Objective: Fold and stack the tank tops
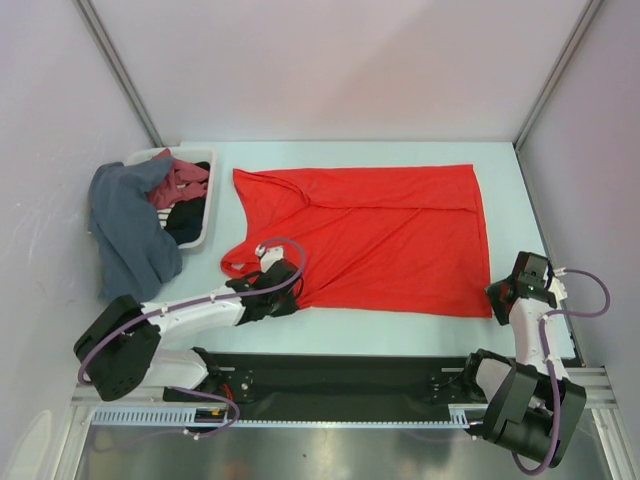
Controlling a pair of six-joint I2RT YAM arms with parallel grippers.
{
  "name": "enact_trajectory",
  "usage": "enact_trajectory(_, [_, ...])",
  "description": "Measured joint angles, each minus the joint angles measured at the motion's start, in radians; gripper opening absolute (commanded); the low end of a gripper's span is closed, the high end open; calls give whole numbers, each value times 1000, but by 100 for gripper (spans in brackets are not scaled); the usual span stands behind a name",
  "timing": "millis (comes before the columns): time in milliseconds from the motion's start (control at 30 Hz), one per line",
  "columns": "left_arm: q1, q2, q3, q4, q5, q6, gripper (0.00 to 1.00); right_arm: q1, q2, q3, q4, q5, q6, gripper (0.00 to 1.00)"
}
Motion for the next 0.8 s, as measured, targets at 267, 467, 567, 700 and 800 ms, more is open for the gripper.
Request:
enact_trajectory(267, [-5,-50,31,-87,-60,23,60,86,5,0,-33,15,22,64])
enact_trajectory(467, [22,-127,80,-132,-85,54,63,144,86,0,-34,47,74,45])
enact_trajectory(567, [63,-133,87,-131,-81,77,63,151,108,2,-40,76,91,17])
enact_trajectory(700, [101,-97,97,-131,-69,115,61,148,113,2,-42,97,117,0])
enact_trajectory(800, [101,-48,116,-126,-48,138,57,143,98,2,-50,108,123,0])
